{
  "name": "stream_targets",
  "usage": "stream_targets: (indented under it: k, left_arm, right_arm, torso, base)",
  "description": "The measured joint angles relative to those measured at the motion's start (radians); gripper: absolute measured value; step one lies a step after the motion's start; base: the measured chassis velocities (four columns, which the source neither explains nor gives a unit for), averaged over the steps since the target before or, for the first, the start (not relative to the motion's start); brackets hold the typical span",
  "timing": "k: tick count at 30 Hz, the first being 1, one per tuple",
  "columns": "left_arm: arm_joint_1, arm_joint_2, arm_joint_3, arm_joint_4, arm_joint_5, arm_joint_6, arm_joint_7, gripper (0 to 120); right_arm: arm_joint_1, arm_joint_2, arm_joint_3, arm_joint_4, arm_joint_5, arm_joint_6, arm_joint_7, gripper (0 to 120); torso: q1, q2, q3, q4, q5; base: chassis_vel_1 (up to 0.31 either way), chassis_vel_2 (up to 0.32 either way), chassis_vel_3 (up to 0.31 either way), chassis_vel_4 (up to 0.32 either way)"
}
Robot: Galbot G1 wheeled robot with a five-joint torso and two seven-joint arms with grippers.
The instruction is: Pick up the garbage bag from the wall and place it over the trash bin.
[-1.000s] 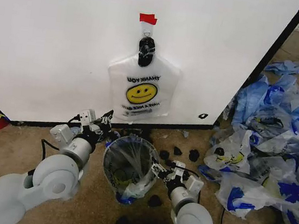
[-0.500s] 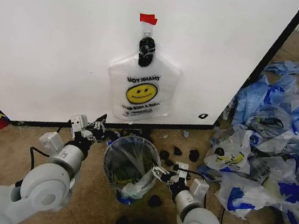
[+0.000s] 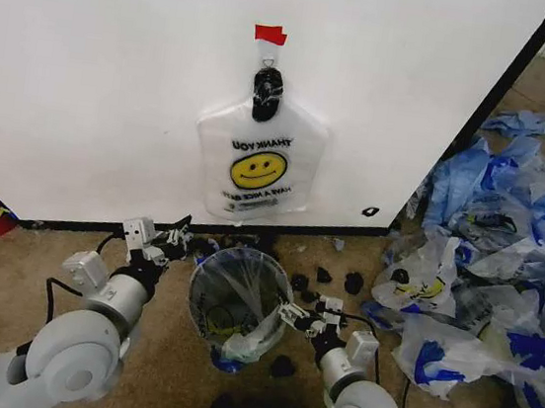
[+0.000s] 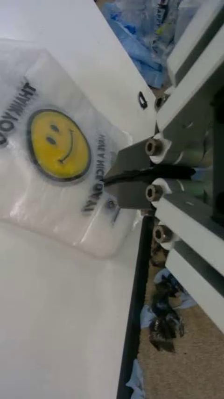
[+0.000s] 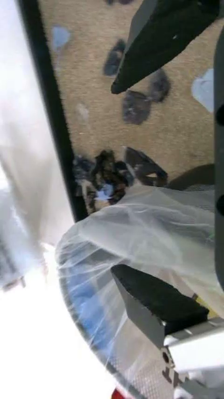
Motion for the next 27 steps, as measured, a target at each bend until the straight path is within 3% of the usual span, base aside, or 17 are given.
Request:
stream_targets:
  k: [12,15,18,19,21,23,25,26,27]
  left_arm:
    - [0.049,-0.035,-0.024,-0.01,0.032,-0.004,0.012,0]
    - [0.079,-0.069,-0.064,-0.011,0.063,-0.004,0.031,0]
    - [0.118,-0.107,-0.12,-0.009,0.118,-0.003,0.056,15]
    - [0.118,-0.107,-0.12,-0.009,0.118,-0.003,0.056,15]
    - [0.175,-0.16,-0.188,0.011,0.228,-0.01,0.098,24]
    - [0.266,-0.25,-0.28,0.019,0.419,-0.013,0.126,30]
    - [0.3,-0.294,-0.31,0.014,0.493,-0.012,0.135,39]
    - [0.316,-0.335,-0.335,0.013,0.545,-0.014,0.145,43]
    - [0.316,-0.335,-0.335,0.013,0.545,-0.014,0.145,43]
  right_arm:
    - [-0.01,-0.029,0.065,0.039,-0.051,0.092,-0.109,100]
    - [0.007,-0.018,0.116,0.033,-0.123,0.149,-0.114,100]
    - [0.022,-0.014,0.194,0.029,-0.204,0.167,-0.09,100]
    - [0.022,-0.014,0.194,0.029,-0.204,0.167,-0.09,100]
    - [0.024,-0.028,0.297,0.029,-0.282,0.167,-0.059,100]
    - [0.019,-0.063,0.404,0.021,-0.318,0.157,-0.019,100]
    - [-0.005,-0.077,0.461,0.021,-0.326,0.159,-0.012,100]
    - [-0.053,-0.082,0.529,0.03,-0.334,0.183,-0.009,100]
    - [-0.053,-0.082,0.529,0.03,-0.334,0.183,-0.009,100]
  torso:
    - [0.0,0.0,0.0,0.0001,0.0]
    - [0.0,0.0,0.0,0.0,0.0002]
    - [0.0,0.0,0.0,0.0004,0.0002]
    - [0.0,0.0,0.0,0.0004,0.0002]
    - [0.0,0.0,0.0,0.0001,0.0001]
    - [0.0,0.0,0.0,0.0006,0.0001]
    - [0.0,0.0,0.0,0.0012,0.0003]
    - [0.0,0.0,0.0,0.0,0.0]
    - [0.0,0.0,0.0,0.0,0.0]
  base:
    - [0.0,0.0,0.0,0.0]
    - [0.0,0.0,0.0,0.0]
    - [0.0,0.0,0.0,0.0]
    - [0.0,0.0,0.0,0.0]
    - [0.0,0.0,0.0,0.0]
    - [0.0,0.0,0.0,0.0]
    - [0.0,0.0,0.0,0.0]
    - [0.0,0.0,0.0,0.0]
    - [0.0,0.0,0.0,0.0]
